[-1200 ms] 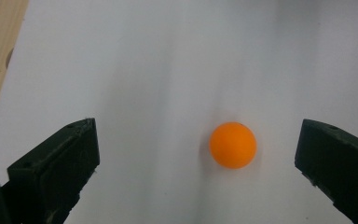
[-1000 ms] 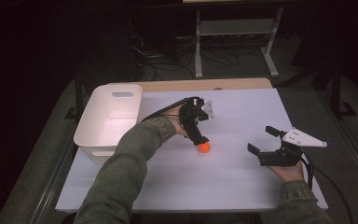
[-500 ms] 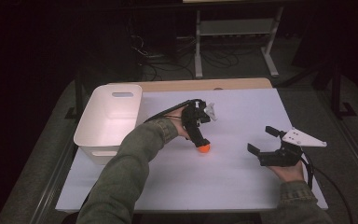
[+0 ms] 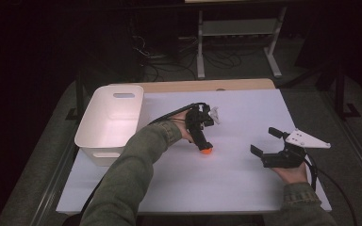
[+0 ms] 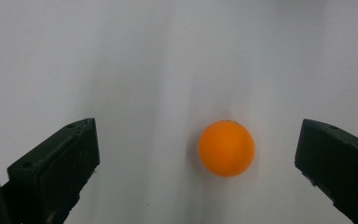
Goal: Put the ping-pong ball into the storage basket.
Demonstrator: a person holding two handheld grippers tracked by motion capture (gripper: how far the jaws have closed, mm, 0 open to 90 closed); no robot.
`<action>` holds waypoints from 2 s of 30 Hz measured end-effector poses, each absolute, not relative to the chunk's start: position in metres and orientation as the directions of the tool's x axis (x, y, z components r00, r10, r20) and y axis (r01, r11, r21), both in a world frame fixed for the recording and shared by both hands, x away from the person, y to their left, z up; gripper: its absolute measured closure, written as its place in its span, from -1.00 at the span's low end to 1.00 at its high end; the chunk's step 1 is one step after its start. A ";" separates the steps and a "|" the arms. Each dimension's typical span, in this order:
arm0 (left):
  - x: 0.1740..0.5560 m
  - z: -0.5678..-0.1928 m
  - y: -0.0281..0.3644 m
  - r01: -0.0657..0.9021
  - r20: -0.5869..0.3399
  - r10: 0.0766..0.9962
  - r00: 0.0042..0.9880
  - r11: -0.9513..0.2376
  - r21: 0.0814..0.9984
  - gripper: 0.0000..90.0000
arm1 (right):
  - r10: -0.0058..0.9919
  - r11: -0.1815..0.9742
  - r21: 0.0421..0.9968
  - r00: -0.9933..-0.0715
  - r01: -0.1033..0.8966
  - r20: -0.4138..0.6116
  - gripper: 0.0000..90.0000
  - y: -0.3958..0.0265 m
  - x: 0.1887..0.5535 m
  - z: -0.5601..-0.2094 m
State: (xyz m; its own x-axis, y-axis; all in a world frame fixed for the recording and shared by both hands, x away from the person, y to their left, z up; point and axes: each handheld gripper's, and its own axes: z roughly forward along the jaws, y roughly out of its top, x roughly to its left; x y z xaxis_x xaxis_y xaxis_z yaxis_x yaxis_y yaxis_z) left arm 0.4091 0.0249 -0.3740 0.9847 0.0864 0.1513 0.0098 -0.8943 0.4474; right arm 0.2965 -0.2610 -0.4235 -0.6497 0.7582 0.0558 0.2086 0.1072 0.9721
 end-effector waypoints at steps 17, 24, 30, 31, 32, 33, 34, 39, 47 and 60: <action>0.410 -0.384 0.023 0.018 0.131 0.082 0.988 -0.901 0.433 -1.00 | 0.757 0.106 0.972 -0.650 0.212 0.059 -1.00 -0.261 0.296 -0.424; 0.411 -0.388 0.022 0.021 0.124 0.081 0.989 -0.905 0.425 -1.00 | 0.757 0.107 0.971 -0.651 0.212 0.058 -1.00 -0.261 0.297 -0.424; 0.410 -0.393 0.020 0.016 0.114 0.069 0.991 -0.912 0.409 -1.00 | 0.756 0.107 0.971 -0.652 0.213 0.060 -1.00 -0.261 0.297 -0.424; 0.410 -0.393 0.020 0.016 0.114 0.069 0.991 -0.912 0.409 -1.00 | 0.756 0.107 0.971 -0.652 0.213 0.060 -1.00 -0.261 0.297 -0.424; 0.410 -0.394 0.020 0.019 0.109 0.069 0.992 -0.913 0.407 -1.00 | 0.756 0.107 0.971 -0.652 0.213 0.059 -1.00 -0.261 0.297 -0.424; 0.410 -0.394 0.020 0.018 0.107 0.068 0.992 -0.914 0.406 -1.00 | 0.756 0.107 0.971 -0.652 0.213 0.059 -1.00 -0.261 0.297 -0.424; 0.411 -0.395 0.019 0.019 0.105 0.067 0.992 -0.914 0.405 -1.00 | 0.756 0.107 0.971 -0.652 0.213 0.060 -1.00 -0.261 0.297 -0.424; 0.411 -0.398 0.018 0.024 0.093 0.066 0.993 -0.916 0.401 -1.00 | 0.756 0.107 0.971 -0.652 0.213 0.060 -1.00 -0.262 0.297 -0.424; 0.412 -0.404 0.017 0.018 0.080 0.052 0.995 -0.925 0.379 -1.00 | 0.756 0.107 0.971 -0.652 0.213 0.060 -1.00 -0.262 0.297 -0.424; 0.412 -0.410 0.015 0.005 0.056 0.026 0.998 -0.935 0.354 -0.78 | 0.755 0.108 0.971 -0.653 0.213 0.059 -1.00 -0.262 0.297 -0.424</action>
